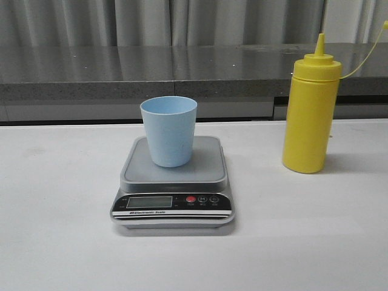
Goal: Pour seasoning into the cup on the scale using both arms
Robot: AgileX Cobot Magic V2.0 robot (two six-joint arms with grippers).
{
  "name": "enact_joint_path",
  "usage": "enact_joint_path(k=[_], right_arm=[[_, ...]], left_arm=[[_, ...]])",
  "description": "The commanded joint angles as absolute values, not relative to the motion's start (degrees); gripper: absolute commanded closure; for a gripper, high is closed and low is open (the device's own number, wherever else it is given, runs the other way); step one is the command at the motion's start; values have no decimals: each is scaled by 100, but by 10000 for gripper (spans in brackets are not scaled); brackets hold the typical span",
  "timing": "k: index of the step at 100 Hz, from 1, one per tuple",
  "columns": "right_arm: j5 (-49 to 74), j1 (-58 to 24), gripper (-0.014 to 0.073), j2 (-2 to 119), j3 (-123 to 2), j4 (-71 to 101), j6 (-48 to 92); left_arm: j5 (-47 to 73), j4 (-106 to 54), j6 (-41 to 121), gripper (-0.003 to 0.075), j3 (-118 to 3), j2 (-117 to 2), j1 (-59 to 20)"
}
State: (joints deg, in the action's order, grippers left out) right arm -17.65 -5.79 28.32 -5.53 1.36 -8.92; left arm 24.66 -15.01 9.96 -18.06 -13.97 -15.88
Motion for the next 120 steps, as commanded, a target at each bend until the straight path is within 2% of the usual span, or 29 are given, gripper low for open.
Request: enact_joint_path(k=[1,71,120], right_arm=[[-2055,-491,653,2572,-620,57,-928],[-1547,-480,653,1241,57,-123,-1180],[-148,-480,653,-143,62,-266,-1185]], left_arm=[[2058,-1604,946,741,-1955,-1451,-1590],[2058,-1604,946,741,-1955,-1451,-1590],[2058,-1604,946,741,-1955,-1451,-1590]])
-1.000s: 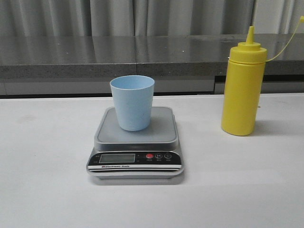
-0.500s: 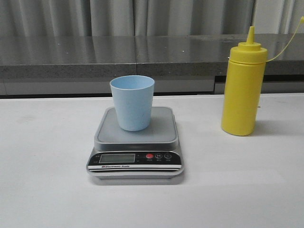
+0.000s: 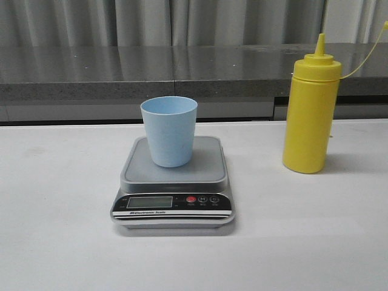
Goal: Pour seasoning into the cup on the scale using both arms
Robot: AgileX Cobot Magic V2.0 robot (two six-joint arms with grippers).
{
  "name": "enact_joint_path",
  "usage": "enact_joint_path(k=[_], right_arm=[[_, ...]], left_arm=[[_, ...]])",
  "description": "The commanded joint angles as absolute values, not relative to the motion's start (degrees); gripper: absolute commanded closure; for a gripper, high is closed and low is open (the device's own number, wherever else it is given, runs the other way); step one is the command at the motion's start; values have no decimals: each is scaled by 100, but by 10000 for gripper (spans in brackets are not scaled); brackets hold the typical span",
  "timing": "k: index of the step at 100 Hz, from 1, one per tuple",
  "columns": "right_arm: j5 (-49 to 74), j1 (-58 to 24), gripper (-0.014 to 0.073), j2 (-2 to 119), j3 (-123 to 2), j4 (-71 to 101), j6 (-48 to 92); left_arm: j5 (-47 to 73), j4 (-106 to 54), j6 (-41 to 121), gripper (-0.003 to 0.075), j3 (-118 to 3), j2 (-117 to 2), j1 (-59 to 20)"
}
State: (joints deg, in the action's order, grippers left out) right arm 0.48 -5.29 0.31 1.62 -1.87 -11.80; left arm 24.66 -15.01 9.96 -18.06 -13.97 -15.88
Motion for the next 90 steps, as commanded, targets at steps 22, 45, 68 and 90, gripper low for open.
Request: enact_joint_path(k=[22,45,68,90], right_arm=[[31,-425,653,-186,62,-314,-1185],[38,-431,653,-186,57,-413,-1185],[38,-431,653,-186,57,-413,-1185],[38,-431,653,-186,57,-413,-1185]], left_arm=[[2058,-1604,946,741,-1955,-1471,-1590],[2058,-1604,946,741,-1955,-1471,-1590],[2058,-1604,946,741,-1955,-1471,-1590],[2058,-1604,946,741,-1955,-1471,-1590]])
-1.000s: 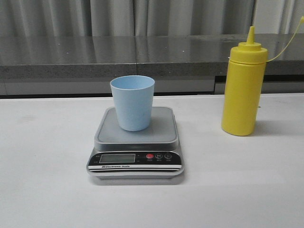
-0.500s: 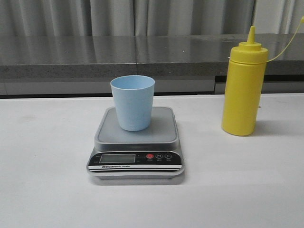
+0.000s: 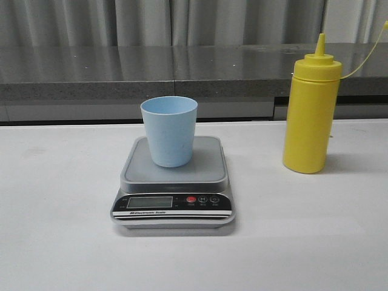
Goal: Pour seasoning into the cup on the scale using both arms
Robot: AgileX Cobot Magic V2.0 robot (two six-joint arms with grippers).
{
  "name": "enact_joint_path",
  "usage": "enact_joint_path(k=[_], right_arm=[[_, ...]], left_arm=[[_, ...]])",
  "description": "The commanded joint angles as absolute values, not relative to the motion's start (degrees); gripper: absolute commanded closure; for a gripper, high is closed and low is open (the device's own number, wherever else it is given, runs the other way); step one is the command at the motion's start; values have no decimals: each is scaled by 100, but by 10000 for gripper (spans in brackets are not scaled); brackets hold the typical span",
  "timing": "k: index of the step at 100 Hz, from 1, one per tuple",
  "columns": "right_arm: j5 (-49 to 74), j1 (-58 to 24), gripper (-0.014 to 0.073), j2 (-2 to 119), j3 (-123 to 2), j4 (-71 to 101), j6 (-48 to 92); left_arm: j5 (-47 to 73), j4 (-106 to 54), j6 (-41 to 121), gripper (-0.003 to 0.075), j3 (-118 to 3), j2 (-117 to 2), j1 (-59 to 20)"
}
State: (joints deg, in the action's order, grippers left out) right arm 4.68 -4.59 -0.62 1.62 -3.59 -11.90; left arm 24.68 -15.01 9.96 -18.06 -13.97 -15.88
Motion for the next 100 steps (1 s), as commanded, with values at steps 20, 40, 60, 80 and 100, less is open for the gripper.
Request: enact_joint_path(k=[20,40,60,80,100], right_arm=[[38,-431,653,-186,57,-413,-1185],[38,-431,653,-186,57,-413,-1185],[38,-438,653,-186,57,-413,-1185],[38,-442,653,-186,57,-413,-1185],[38,-442,653,-186,57,-413,-1185]], left_arm=[[2058,-1604,946,741,-1955,-1471,-1590],[1602,-1530,934,741,-1764,-1460,-1579],[404,-748,170,741,-1134,-1149,-1100],[403,0,-320,741,-701,-684,-496],[391,78,-320,741,-194,-123,31]])
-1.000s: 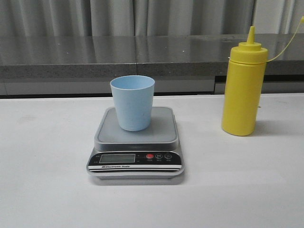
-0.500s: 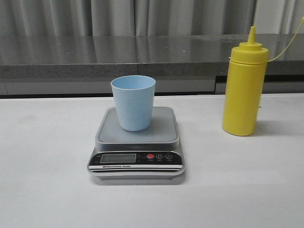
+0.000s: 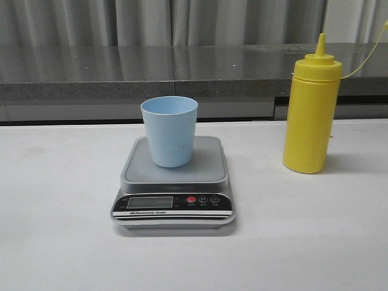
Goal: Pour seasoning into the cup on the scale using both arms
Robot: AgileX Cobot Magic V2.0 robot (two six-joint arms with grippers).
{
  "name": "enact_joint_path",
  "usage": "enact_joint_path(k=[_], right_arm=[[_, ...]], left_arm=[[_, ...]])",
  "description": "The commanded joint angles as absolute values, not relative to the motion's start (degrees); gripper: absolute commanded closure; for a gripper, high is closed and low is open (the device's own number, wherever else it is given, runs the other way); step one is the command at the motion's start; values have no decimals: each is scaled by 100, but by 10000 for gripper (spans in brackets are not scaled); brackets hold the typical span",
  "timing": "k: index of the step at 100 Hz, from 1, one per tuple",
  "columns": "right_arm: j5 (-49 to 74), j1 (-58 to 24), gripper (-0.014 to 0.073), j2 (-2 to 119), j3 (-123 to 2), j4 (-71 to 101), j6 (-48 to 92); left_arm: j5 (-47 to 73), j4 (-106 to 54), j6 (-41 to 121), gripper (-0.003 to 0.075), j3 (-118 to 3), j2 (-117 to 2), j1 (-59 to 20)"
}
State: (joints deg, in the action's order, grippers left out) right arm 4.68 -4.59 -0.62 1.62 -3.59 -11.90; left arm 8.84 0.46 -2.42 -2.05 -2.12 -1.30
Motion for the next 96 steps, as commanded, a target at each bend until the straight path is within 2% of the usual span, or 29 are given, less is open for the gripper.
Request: enact_joint_path(k=[1,18,96], right_arm=[[38,-442,653,-186,57,-413,-1185],[38,-442,653,-186,57,-413,-1185],[38,-442,653,-186,57,-413,-1185]], left_arm=[[391,78,-320,741,-175,-111,58],[173,0,-320,741,248,210,243],[290,0,-309,741,233,196,260]])
